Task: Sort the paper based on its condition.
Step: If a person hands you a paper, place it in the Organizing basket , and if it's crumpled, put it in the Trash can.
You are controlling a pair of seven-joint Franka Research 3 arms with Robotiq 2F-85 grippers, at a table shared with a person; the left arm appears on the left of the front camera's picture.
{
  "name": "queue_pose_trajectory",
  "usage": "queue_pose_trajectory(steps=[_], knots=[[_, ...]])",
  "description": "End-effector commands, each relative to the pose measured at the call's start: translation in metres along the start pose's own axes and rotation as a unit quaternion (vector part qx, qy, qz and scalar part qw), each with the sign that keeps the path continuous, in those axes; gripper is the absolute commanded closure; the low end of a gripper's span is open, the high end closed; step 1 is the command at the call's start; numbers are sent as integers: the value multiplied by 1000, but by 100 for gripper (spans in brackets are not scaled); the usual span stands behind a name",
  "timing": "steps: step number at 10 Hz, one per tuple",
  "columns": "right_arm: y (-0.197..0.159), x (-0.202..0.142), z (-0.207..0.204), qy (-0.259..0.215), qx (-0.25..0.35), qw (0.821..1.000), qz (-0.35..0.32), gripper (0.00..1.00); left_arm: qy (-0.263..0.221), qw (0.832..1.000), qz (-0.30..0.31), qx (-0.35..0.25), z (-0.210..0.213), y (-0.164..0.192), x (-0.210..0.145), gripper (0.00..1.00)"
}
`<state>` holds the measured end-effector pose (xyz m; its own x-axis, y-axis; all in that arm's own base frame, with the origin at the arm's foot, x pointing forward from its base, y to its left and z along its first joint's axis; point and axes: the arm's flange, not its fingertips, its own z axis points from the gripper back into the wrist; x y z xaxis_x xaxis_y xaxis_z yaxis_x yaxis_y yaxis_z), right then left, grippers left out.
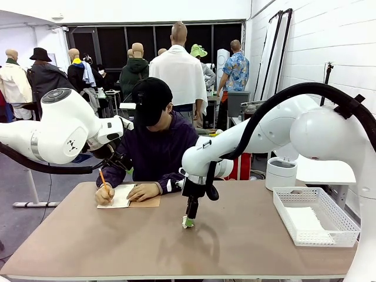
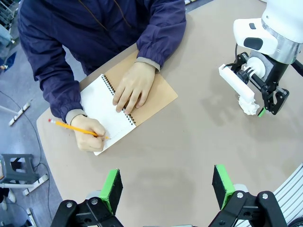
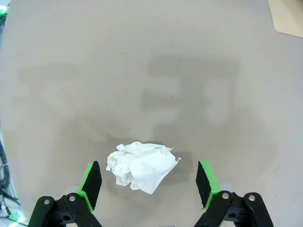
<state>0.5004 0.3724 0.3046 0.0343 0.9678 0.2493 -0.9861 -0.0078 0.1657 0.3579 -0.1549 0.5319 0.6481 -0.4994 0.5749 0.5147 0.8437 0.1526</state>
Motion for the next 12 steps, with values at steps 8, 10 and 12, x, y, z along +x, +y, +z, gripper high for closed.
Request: queue_pose_trajectory(steps=[8,10,12], knots=[[-6,-2,10,-10,8,999,-29,83,-4,1000,-2,3,-1,1,0,0],[0,-12,26,-17,-6,999,-41,83,-4,1000,-2,3,-1,1,0,0],[12,-39,71,-29,-50,995,-77,83,-4,1000,-2,3,-1,1,0,0]])
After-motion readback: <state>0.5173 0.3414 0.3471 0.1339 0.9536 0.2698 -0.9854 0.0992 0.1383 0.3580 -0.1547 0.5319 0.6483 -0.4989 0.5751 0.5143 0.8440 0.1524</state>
